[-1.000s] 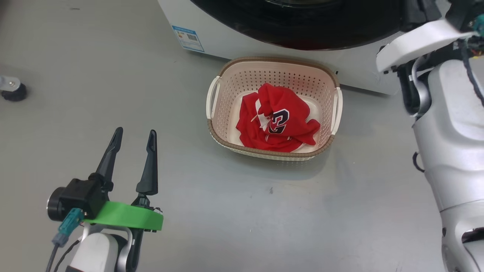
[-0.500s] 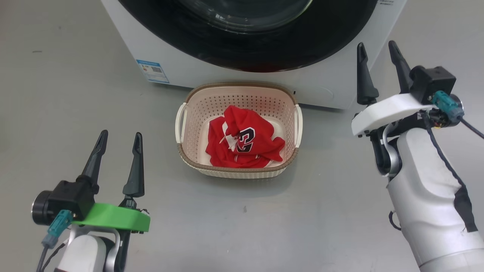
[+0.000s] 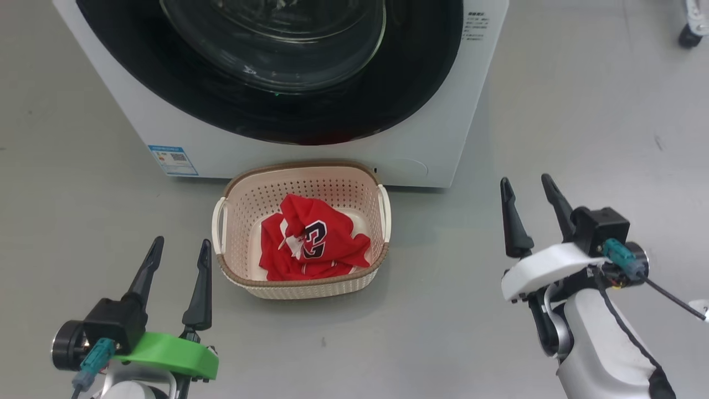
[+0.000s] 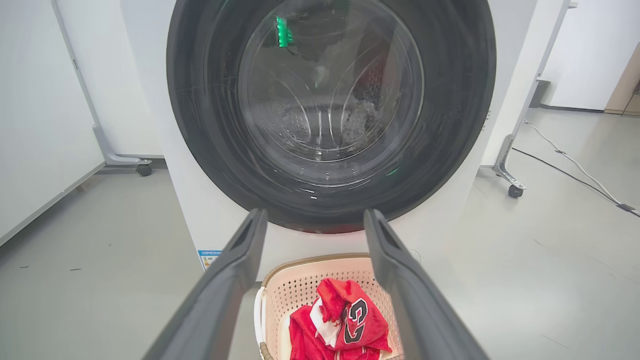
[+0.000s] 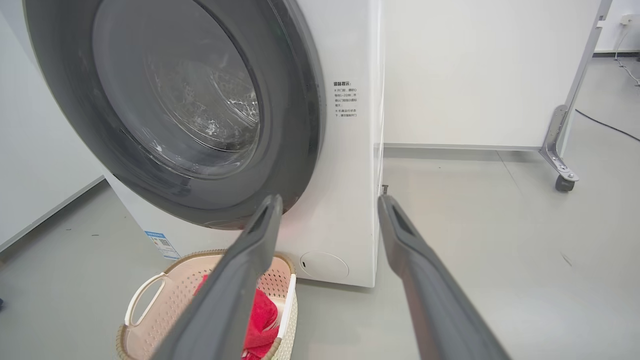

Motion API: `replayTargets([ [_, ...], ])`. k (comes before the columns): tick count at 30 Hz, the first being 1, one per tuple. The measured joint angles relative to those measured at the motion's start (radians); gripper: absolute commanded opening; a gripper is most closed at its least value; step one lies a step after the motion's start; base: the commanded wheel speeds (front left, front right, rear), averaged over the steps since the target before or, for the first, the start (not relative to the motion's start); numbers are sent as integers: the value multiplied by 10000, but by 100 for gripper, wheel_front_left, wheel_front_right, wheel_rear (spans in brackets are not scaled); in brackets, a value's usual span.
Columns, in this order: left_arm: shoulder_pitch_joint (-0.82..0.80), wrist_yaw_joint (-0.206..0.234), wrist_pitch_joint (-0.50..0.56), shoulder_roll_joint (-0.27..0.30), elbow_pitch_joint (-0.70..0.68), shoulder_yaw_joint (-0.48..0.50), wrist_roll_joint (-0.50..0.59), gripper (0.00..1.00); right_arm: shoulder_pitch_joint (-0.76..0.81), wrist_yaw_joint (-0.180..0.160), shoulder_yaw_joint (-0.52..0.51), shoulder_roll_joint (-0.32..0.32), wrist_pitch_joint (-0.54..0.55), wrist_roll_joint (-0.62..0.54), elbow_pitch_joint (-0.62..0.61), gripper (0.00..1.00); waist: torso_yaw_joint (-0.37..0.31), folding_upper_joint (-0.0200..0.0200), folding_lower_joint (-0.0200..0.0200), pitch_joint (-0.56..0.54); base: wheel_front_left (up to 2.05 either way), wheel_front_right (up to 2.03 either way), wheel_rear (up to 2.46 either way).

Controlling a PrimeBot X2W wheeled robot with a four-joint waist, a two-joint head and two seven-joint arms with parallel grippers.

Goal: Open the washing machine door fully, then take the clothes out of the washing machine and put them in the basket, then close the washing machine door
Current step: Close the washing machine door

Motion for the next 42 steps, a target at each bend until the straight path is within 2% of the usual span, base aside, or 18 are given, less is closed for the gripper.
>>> replayTargets([
  [7, 626, 163, 136, 0, -4, -8, -2, 100, 1043, -188, 73, 35, 0, 10, -430, 100, -578, 0, 0, -516, 0, 0, 0],
  [17, 1072, 161, 341, -2, -81, -234, -2, 100, 2290, -435, 75, 63, 2, 10, -934, 100, -1118, 0, 0, -1150, 0, 0, 0],
  [42, 1523, 416, 606, 27, -516, -251, 96, 100, 3291, -717, 255, 117, 0, 8, -1822, 100, -1165, 0, 0, -1572, 0, 0, 0],
])
